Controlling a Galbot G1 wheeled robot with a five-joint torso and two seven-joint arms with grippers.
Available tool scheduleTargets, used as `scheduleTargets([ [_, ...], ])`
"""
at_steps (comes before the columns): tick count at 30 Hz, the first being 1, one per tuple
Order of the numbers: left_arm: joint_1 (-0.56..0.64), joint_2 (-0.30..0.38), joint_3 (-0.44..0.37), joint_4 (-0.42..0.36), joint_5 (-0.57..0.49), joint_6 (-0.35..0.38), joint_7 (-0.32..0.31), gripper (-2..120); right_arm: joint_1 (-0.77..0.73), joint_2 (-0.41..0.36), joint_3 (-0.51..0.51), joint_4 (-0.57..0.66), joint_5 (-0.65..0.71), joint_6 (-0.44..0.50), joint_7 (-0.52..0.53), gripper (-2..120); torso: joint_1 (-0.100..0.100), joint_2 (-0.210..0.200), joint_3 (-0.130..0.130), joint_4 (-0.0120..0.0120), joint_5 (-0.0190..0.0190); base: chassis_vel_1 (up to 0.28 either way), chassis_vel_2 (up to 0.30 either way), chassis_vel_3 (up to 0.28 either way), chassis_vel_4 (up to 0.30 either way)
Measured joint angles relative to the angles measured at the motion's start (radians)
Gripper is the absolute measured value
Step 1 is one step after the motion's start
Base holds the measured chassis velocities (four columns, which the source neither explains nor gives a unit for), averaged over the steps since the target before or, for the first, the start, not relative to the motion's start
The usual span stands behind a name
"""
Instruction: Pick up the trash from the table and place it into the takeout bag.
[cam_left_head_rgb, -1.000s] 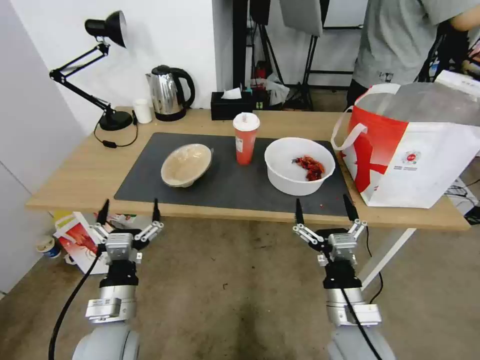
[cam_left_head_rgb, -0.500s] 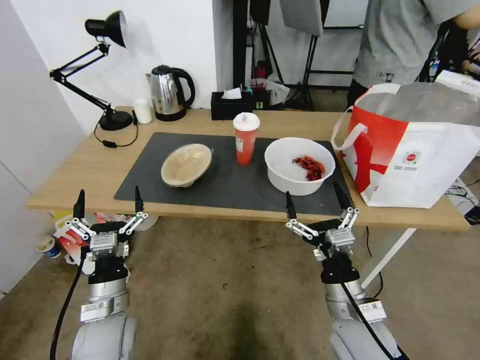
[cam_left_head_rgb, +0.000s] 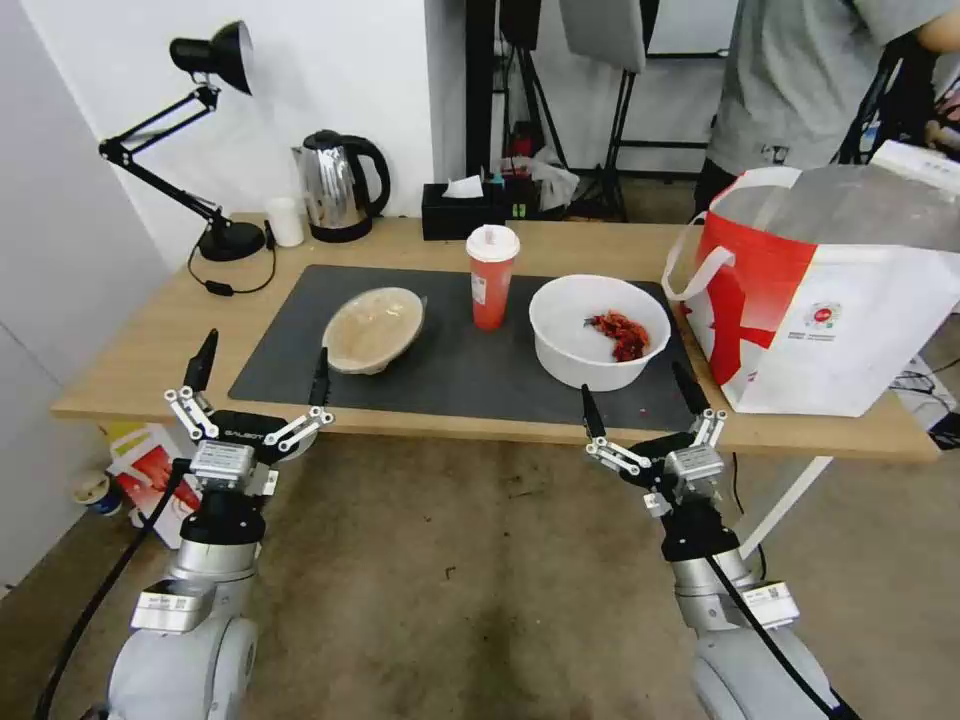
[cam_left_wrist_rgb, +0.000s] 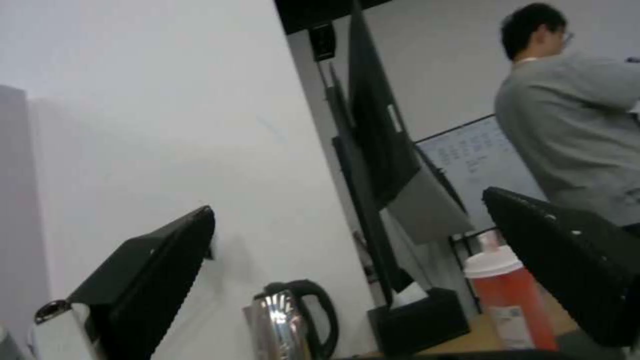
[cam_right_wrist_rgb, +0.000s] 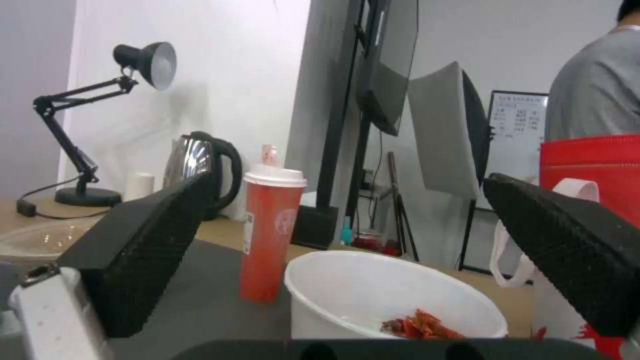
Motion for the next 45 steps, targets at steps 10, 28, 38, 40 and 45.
scheduleTargets([
  [10,0.009,0.076,0.006,-0.014,-0.03,0.019,0.013,100,-0.015,-0.101,0.042,0.026,0.111,-0.061,-0.059,100,0.0,0.0,0.0,-0.0001,0.0002,0.0,0.0,0.0,0.0],
  [28,0.032,0.08,0.01,-0.014,-0.045,0.013,0.013,100,-0.028,-0.447,0.277,0.143,0.421,-0.268,-0.167,100,0.0,0.0,0.0,0.0,0.0001,0.0,0.0,0.0,0.0],
  [38,0.036,0.044,0.037,-0.023,-0.027,0.012,0.016,100,0.081,-0.678,0.324,0.14,0.595,-0.372,-0.185,100,0.0,0.0,0.0,0.0001,0.0001,0.0,0.0,0.0,0.0],
  [40,0.037,0.033,0.044,-0.023,-0.017,0.011,0.016,100,0.115,-0.732,0.323,0.126,0.632,-0.385,-0.195,100,0.0,0.0,0.0,0.0,0.0002,0.0,0.0,0.0,0.0],
  [45,0.038,0.025,0.05,-0.022,-0.009,0.011,0.016,100,0.175,-0.808,0.295,0.097,0.671,-0.406,-0.213,100,0.0,0.0,0.0,0.0,0.0002,0.0,0.0,0.0,0.0],
])
